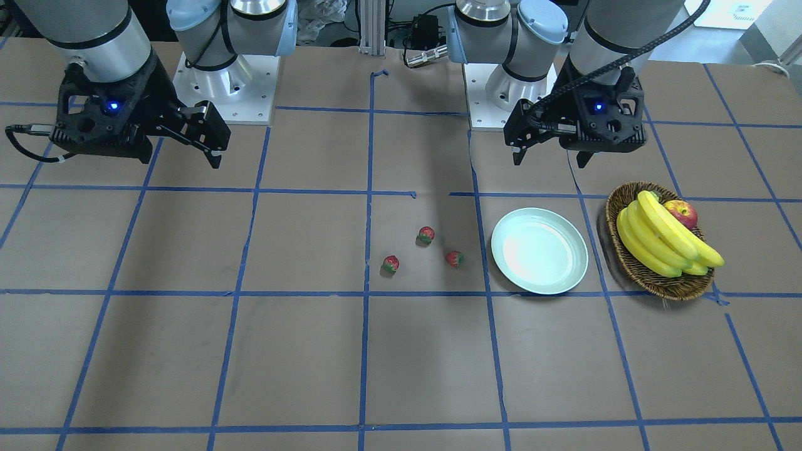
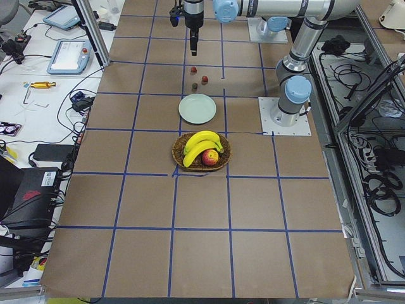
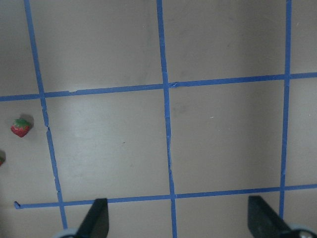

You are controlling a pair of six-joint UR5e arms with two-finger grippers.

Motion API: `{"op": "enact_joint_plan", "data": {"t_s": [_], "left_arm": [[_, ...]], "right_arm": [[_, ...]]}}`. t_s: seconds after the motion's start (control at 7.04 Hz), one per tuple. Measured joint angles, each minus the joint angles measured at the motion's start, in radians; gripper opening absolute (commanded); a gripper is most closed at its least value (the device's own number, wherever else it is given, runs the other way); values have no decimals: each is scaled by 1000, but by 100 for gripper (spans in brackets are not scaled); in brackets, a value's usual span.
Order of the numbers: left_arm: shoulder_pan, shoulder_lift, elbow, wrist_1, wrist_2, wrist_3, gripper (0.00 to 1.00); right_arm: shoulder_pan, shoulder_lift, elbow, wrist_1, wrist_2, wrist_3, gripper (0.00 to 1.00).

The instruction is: Collect all strawberries into plate

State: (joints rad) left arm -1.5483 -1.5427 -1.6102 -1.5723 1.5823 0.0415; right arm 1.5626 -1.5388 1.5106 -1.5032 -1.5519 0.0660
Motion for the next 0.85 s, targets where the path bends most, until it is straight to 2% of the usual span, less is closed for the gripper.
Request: {"op": "enact_joint_plan", "data": {"t_s": [0.43, 0.57, 0.85], "left_arm": [[-24, -2, -6, -1, -10, 8, 98], [-48, -12, -27, 24, -11, 8, 100], [-84, -54, -105, 162, -34, -7, 98]], "right_arm": [[0, 0, 4, -11, -1, 3, 100], [0, 2, 5, -30, -4, 3, 100], [0, 5, 10, -69, -9, -1, 100]]}}
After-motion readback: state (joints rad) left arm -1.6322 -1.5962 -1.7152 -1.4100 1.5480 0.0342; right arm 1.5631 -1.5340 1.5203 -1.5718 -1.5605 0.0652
